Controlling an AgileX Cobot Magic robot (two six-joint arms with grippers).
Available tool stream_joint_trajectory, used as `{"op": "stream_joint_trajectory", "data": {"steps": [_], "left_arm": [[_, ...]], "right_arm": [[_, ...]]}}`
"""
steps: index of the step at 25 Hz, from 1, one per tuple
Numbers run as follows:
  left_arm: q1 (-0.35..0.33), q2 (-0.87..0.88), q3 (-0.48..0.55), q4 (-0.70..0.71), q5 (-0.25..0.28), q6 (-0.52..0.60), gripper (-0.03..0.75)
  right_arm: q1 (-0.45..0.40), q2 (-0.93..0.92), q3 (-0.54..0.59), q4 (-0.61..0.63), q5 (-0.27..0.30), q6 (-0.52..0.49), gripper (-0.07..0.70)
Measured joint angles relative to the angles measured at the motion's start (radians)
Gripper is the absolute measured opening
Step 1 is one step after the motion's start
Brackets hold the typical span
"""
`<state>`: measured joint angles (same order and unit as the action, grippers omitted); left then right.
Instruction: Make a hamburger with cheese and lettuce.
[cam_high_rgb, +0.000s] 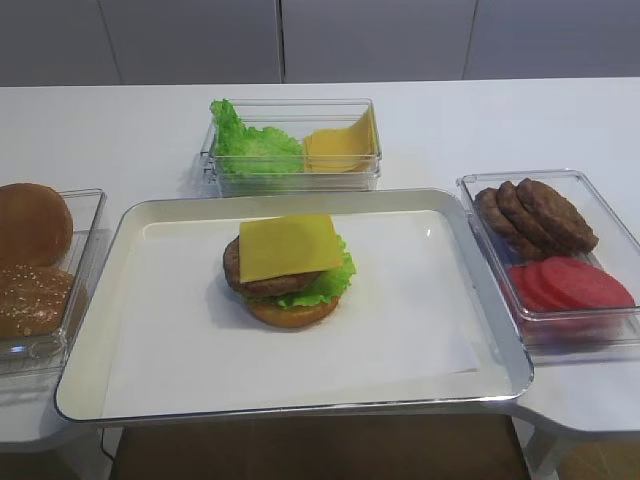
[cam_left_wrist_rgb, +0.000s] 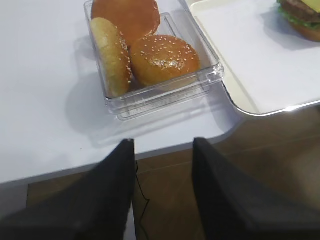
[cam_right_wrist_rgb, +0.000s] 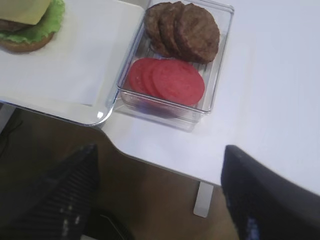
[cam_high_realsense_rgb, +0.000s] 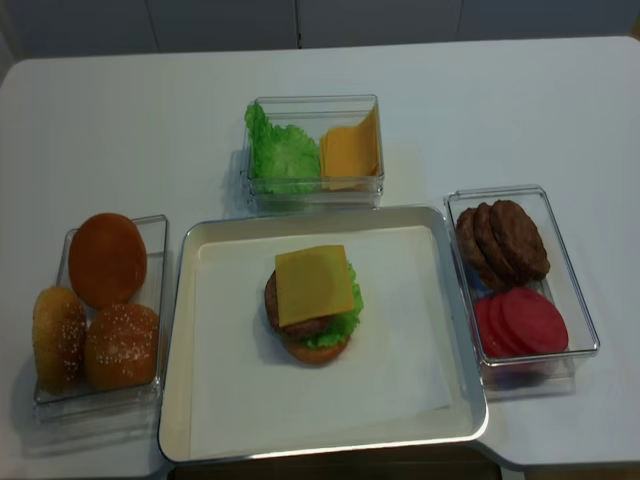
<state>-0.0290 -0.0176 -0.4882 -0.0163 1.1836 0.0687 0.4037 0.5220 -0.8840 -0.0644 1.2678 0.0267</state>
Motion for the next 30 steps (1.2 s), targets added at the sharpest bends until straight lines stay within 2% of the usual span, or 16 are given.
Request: {"op": "stream_joint_trajectory", "data": {"steps": [6, 17, 25, 30], "left_arm": [[0.000, 0.000, 0.000, 0.000, 0.000, 0.000, 0.288], [0.000, 0.000, 0.000, 0.000, 0.000, 0.000, 0.288], [0.000, 0.000, 0.000, 0.000, 0.000, 0.000, 0.288], [0.000, 0.000, 0.000, 0.000, 0.000, 0.000, 0.288]], "right_arm": [[-0.110, -0.177, 0.132, 0.038, -0.037, 0.006, 0.582], [-0.345, -0.493, 0.326, 0.092, -0.064, -0.006, 0.544], [-0.373, -0.539, 0.363, 0.124, -0.154, -0.077, 0.530], [-0.375, -0.539, 0.398, 0.136, -0.135, -0.088, 0.519]]}}
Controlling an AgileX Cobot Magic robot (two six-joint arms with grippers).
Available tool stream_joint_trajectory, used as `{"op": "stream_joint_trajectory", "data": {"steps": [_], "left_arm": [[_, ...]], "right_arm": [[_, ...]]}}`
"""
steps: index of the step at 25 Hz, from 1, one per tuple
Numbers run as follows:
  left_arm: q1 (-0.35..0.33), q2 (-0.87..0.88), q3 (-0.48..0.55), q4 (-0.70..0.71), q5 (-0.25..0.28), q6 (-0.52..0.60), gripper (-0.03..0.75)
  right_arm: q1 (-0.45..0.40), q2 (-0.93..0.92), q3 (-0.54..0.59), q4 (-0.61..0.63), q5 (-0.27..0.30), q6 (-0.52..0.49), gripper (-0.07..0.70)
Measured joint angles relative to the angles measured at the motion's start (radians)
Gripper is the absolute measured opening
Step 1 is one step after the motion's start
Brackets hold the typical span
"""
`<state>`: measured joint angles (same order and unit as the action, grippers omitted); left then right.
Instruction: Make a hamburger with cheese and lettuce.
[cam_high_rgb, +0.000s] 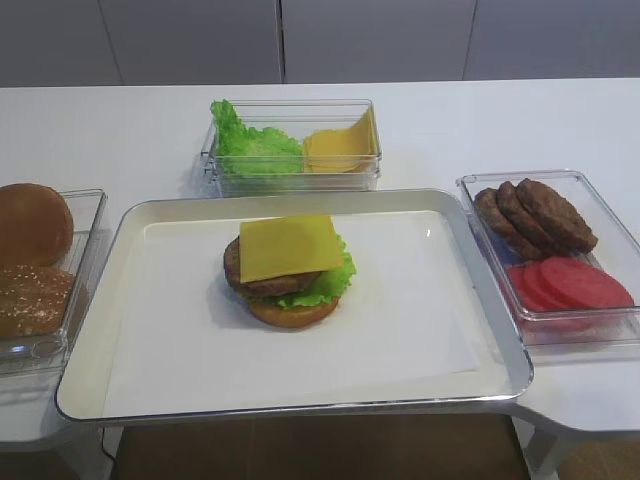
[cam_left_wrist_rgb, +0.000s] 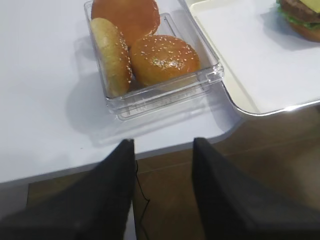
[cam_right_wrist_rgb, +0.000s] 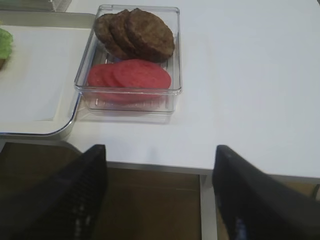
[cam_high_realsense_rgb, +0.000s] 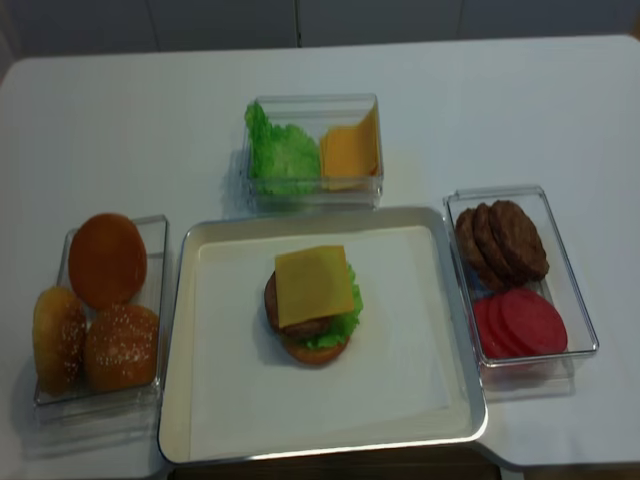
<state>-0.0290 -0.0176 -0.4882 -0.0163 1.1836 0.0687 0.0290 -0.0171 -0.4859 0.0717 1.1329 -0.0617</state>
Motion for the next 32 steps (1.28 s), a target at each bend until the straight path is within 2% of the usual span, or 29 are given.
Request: {"op": "stream_joint_trajectory", "data": {"steps": [11, 32], "left_arm": [[0.000, 0.000, 0.000, 0.000, 0.000, 0.000, 0.288], [0.000, 0.000, 0.000, 0.000, 0.000, 0.000, 0.288]], "right_arm": [[0.000, 0.000, 0.014, 0.002, 0.011, -0.023, 0.446], [0.000, 0.000, 0.014, 0.003, 0.013, -0.023, 0.443]]}}
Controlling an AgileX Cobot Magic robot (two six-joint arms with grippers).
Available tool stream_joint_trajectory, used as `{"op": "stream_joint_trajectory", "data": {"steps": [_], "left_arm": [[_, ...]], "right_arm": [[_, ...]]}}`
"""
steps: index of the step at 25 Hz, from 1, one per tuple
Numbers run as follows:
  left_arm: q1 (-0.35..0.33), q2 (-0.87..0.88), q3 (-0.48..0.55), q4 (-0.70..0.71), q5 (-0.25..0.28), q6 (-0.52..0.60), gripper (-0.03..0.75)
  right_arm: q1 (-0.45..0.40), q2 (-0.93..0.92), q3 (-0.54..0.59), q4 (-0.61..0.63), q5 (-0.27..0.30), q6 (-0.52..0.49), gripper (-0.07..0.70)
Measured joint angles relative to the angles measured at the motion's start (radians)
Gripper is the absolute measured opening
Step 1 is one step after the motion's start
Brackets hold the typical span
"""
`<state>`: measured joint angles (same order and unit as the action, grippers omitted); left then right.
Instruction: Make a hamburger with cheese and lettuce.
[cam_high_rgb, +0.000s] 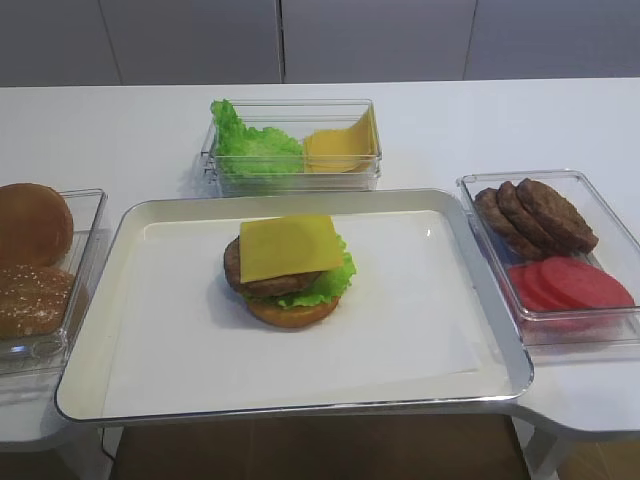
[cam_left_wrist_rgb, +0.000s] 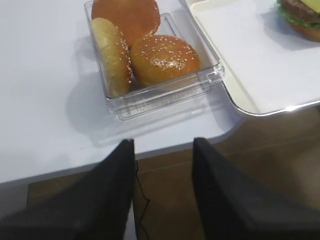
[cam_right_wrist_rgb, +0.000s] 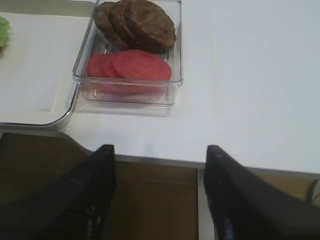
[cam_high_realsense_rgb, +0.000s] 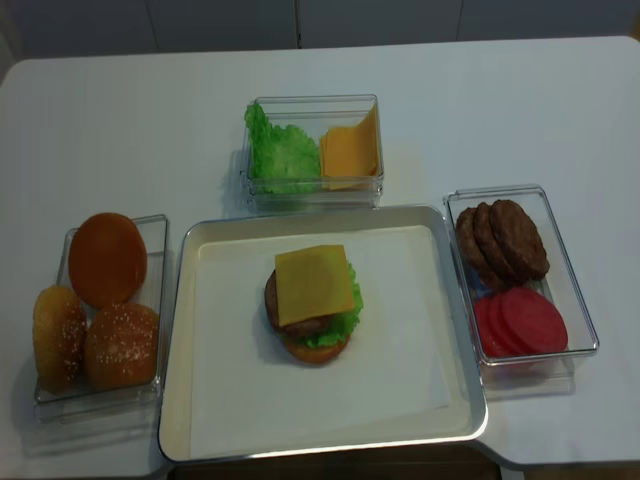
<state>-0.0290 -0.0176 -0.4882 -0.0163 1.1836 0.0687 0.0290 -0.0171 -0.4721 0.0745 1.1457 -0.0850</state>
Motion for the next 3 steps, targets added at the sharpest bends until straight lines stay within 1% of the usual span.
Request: {"op": "stream_joint_trajectory", "data": {"steps": [3], "left_arm": [[0.000, 0.000, 0.000, 0.000, 0.000, 0.000, 0.288]], "right_arm": [[0.000, 0.000, 0.000, 0.000, 0.000, 0.000, 0.443]]}}
